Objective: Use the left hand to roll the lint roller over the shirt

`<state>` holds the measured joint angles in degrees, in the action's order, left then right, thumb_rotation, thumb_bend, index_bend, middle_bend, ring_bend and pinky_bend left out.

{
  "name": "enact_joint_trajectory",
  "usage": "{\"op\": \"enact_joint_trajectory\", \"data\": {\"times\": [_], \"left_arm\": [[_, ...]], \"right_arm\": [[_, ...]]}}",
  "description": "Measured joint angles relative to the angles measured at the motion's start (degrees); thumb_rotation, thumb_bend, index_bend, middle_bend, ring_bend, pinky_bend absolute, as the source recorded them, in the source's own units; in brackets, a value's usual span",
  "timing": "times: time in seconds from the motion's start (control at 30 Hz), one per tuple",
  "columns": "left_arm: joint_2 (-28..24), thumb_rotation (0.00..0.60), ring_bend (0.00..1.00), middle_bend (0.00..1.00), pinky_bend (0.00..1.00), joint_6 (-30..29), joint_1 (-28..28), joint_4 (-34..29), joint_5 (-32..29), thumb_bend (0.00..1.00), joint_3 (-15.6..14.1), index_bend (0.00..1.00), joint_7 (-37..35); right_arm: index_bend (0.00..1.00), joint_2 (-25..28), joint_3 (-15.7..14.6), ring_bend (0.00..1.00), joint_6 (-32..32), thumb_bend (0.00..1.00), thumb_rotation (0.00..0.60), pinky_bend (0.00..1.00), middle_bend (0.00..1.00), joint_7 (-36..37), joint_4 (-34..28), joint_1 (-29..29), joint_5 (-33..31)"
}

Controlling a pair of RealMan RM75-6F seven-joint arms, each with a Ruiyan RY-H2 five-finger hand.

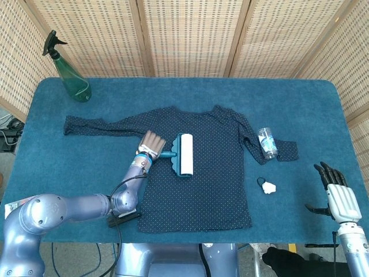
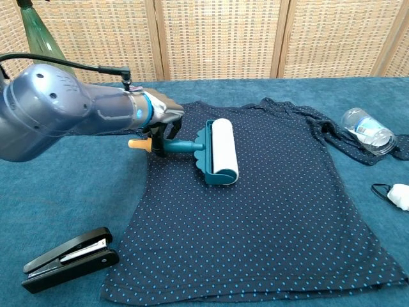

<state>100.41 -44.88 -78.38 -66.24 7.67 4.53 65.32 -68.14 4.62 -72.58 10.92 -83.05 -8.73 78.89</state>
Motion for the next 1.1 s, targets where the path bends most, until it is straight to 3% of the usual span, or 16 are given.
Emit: {"op": "enact_joint_trajectory", "data": {"times": [0.27, 0.6, 0.9, 1.1], "left_arm": [[-2.3, 0.600, 0.70, 0.84, 0.65, -1.2, 1.0, -2.6, 0.4, 0.44, -1.1, 0.83, -0.5], [-8.4, 0.600, 0.70, 0.84, 0.65, -1.8, 5.9, -6.7, 3.5, 0.43, -5.0, 0.83, -4.3], [-13.2, 0.600, 0.70, 0.84, 0.65, -0.9, 8.7, -8.4, 6.7, 0.43, -6.7, 0.83, -8.1], [-12.7, 0.600, 0.70, 0.84, 0.65, -0.9, 8.4, -8.7, 7.2, 0.43, -6.6, 0.83, -8.3]], "right_arm": [[0.00, -0.1, -0.3, 0.00, -0.3, 0.10, 0.600, 0.00, 0.00, -0.8, -0.3, 0.1, 0.4], [0.00, -0.3, -1.0, 0.00, -0.9, 0.10, 0.600, 0.00, 0.00, -2.2, -1.4, 0.1, 1.7], [0.00, -0.3, -1.6, 0.00, -1.1, 0.10, 0.600, 0.00, 0.00, -3.1, -2.6, 0.0, 2.9], [0.00, -0.1, -1.7, 0.00, -1.0, 0.10, 0.600, 0.00, 0.00, -2.7, -2.7, 0.0, 2.8]]}}
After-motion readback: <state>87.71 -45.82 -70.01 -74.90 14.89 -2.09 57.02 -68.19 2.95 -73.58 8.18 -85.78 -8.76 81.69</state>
